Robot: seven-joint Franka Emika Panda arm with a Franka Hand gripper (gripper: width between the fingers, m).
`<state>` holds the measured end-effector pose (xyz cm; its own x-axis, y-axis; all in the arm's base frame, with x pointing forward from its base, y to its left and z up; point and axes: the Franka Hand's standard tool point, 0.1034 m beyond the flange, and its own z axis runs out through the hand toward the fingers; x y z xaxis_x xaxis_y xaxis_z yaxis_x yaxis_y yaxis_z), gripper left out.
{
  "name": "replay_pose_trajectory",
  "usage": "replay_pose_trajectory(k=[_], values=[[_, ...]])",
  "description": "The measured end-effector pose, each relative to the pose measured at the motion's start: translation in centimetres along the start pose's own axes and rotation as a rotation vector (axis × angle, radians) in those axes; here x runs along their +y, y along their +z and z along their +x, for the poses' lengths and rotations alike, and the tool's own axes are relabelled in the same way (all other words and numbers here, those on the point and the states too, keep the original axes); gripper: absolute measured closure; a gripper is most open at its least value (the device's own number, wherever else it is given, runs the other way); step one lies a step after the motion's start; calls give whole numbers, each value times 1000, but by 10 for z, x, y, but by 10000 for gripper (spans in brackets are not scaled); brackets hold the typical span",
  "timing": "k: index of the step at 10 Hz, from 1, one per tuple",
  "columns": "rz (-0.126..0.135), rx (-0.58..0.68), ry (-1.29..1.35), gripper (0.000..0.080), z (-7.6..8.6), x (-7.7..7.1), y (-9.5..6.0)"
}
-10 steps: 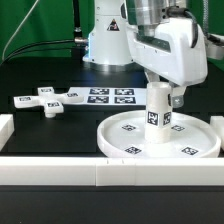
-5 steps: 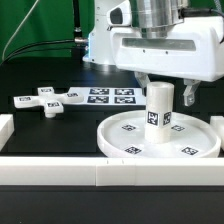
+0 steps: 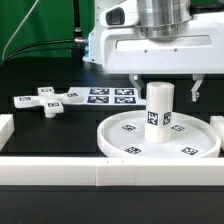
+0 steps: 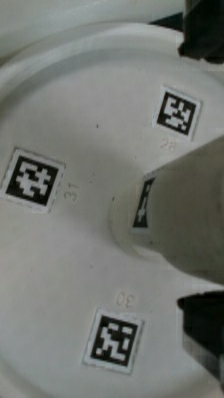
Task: Assemble round table
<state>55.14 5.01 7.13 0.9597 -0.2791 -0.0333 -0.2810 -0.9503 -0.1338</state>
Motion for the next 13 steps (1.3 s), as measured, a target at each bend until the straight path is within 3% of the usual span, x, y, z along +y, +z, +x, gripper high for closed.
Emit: replay_pose_trajectory(k=[6, 10, 13], values=[[-4, -3, -409, 150, 1, 5, 0], [-53, -8, -846, 150, 5, 9, 0], [-89, -23, -1094, 150, 5, 4, 0]])
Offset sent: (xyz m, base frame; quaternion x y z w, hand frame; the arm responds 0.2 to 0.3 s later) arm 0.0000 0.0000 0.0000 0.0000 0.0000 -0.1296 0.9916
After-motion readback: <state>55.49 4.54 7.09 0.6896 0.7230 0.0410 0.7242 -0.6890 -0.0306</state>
